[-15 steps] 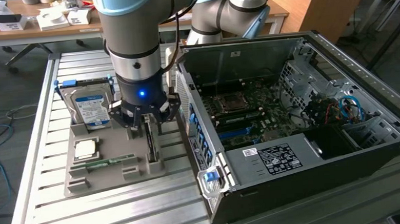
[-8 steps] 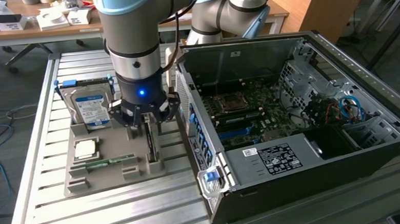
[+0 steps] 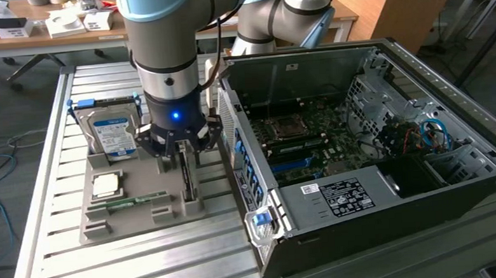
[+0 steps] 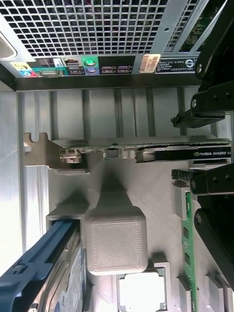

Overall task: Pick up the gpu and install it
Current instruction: 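Pick up the gpu and move the gpu toward the slot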

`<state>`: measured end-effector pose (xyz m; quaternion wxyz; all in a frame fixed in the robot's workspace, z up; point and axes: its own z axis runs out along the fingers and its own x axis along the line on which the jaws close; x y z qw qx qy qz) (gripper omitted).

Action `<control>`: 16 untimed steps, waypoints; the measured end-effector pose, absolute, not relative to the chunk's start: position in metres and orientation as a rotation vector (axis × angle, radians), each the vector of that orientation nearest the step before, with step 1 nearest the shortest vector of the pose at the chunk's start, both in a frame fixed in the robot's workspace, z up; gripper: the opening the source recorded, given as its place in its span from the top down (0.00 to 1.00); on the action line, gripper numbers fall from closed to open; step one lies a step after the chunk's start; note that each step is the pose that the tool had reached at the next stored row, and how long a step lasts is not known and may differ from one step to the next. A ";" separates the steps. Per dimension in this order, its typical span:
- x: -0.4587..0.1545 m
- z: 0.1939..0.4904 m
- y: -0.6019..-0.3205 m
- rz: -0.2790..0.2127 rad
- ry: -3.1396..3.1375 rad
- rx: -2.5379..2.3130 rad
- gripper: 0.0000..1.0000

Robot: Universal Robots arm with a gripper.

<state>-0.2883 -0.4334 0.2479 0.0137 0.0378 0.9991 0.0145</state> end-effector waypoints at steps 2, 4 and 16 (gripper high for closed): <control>-0.288 0.247 -0.433 0.045 3.112 0.118 0.53; -0.288 0.247 -0.433 0.045 3.112 0.118 0.53; -0.292 0.245 -0.431 0.045 3.110 0.120 0.53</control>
